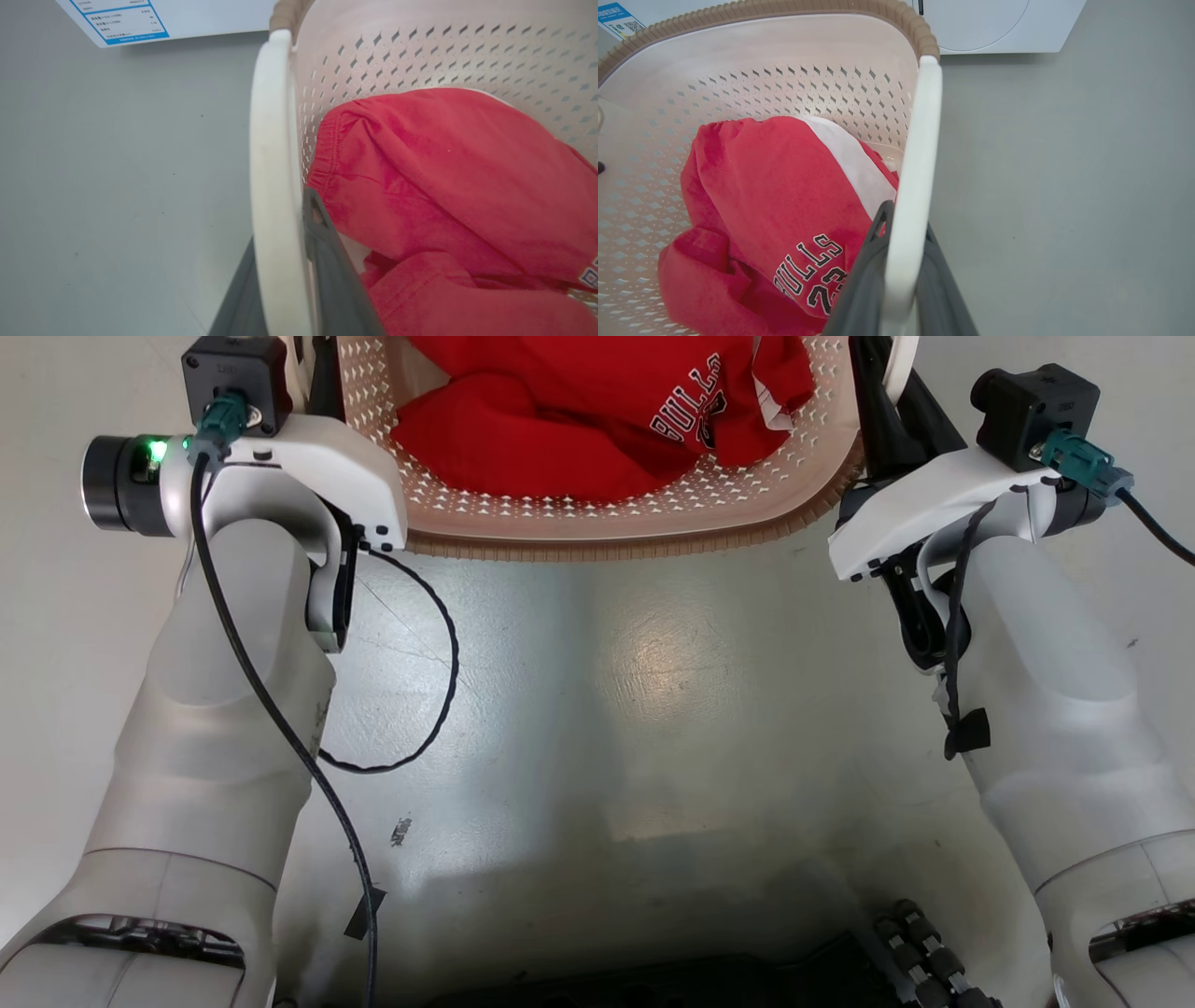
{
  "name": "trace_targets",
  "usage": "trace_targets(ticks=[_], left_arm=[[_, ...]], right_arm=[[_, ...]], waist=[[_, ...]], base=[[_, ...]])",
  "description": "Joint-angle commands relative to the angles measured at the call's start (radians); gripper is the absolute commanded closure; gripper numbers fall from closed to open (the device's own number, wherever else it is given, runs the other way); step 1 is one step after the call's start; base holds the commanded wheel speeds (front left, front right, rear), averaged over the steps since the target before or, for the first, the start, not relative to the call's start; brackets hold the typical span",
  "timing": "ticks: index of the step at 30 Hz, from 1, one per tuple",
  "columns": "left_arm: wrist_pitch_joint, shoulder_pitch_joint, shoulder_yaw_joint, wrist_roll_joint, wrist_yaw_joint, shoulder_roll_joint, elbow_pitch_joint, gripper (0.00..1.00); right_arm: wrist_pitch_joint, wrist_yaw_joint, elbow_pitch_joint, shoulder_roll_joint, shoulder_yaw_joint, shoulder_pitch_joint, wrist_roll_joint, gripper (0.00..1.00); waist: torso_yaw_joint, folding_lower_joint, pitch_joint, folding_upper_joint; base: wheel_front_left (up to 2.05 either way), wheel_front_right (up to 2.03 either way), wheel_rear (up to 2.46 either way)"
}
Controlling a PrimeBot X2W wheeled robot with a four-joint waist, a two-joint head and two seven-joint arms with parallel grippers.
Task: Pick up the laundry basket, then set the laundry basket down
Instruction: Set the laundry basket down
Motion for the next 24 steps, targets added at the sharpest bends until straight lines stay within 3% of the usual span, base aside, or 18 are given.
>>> trace_targets(ticks=[1, 3, 4, 5, 6, 7, 24], left_arm=[[-0.015, -0.007, 0.019, 0.016, -0.006, 0.016, -0.019, 1.0], [-0.015, -0.008, 0.025, 0.019, -0.008, 0.012, -0.012, 1.0], [-0.015, -0.009, 0.028, 0.019, -0.007, 0.01, -0.004, 0.8], [-0.015, -0.011, 0.033, 0.018, -0.004, 0.006, 0.003, 0.39], [-0.015, -0.013, 0.038, 0.017, -0.002, 0.003, 0.006, 0.0], [-0.015, -0.013, 0.041, 0.018, -0.001, 0.0, 0.009, 0.0], [-0.015, -0.016, 0.08, 0.036, -0.007, -0.024, 0.009, 0.0]], right_arm=[[-0.005, 0.007, -0.01, 0.023, 0.025, 0.03, 0.0, 1.0], [-0.005, 0.007, -0.005, 0.023, 0.024, 0.029, 0.002, 1.0], [-0.005, 0.007, 0.0, 0.023, 0.025, 0.029, 0.004, 0.91], [-0.005, 0.007, 0.008, 0.023, 0.027, 0.03, 0.009, 0.6], [-0.005, 0.007, 0.015, 0.023, 0.029, 0.029, 0.01, 0.38], [-0.005, 0.007, 0.019, 0.023, 0.028, 0.026, 0.009, 0.0], [-0.005, 0.007, 0.024, 0.023, -0.003, 0.015, -0.005, 0.0]], waist=[[0.0, 0.0, 0.002, 0.0], [0.0, 0.0, 0.003, 0.0], [0.001, 0.0, 0.003, 0.0], [0.003, 0.0, 0.004, 0.0], [0.003, 0.0, 0.005, 0.0], [0.004, 0.0, 0.007, 0.0], [0.012, 0.0, 0.012, 0.0]], base=[[0.0, 0.0, 0.0], [0.0, 0.0, 0.0], [0.0, 0.0, 0.0], [0.0, 0.0, 0.0], [0.0, 0.0, 0.0], [0.0, 0.0, 0.0], [0.0, 0.0, 0.0]])
